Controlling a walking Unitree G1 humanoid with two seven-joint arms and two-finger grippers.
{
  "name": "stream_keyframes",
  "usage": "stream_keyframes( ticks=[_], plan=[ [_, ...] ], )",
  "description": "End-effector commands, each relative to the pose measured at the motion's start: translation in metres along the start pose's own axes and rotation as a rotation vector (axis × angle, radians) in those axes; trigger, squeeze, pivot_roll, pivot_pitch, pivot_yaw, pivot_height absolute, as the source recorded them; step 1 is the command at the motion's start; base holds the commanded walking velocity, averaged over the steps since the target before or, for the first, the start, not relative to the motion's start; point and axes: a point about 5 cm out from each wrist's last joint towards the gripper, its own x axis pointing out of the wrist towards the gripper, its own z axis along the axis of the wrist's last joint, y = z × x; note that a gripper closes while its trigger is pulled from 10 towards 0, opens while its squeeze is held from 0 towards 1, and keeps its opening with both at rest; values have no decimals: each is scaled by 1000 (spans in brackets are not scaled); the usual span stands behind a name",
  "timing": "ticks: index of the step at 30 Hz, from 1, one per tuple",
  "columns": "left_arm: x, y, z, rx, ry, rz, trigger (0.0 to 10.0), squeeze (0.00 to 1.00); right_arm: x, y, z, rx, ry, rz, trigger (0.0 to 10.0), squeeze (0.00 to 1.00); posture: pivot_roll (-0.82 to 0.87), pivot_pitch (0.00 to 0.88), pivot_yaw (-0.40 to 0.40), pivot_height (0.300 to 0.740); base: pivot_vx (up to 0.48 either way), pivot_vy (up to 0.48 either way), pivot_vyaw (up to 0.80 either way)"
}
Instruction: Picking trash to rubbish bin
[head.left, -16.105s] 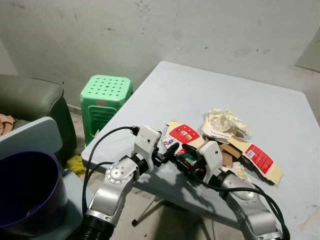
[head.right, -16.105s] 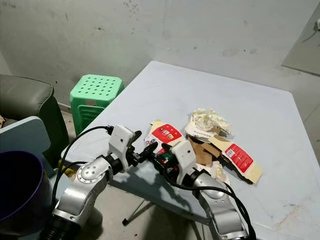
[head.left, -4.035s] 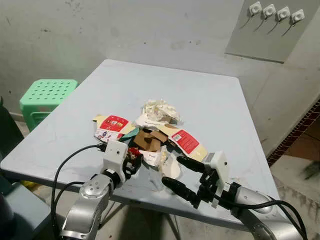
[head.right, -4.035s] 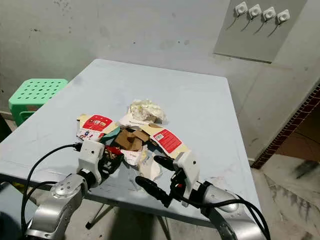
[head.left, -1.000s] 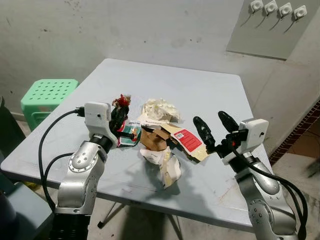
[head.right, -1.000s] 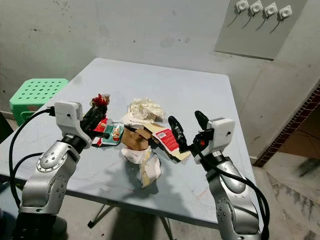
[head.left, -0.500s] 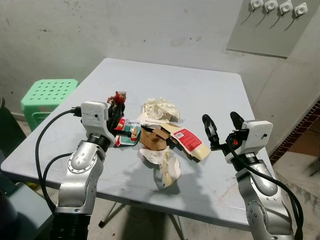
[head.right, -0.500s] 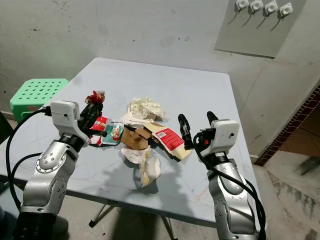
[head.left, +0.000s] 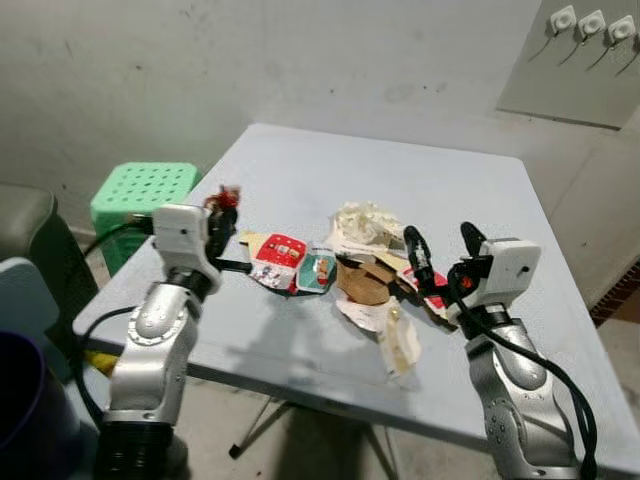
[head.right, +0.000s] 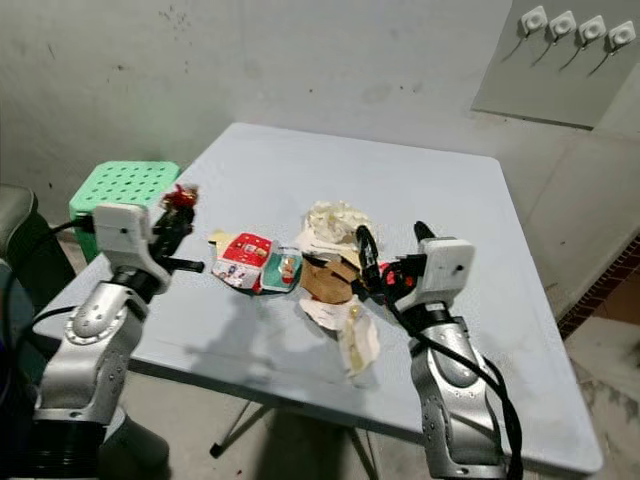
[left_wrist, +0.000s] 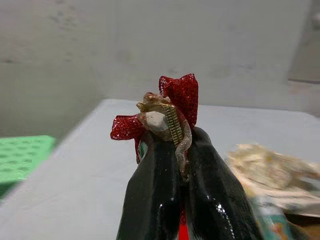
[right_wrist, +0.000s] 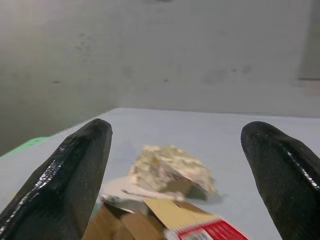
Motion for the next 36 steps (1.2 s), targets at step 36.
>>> stream_keyframes(
  ticks=[36],
  plan=[
    [6,-8,-2,3,17,18,10000,0,1,-5,1,-42,16,35,10000,0,-25,0,-51,740,0,168,644]
  ],
)
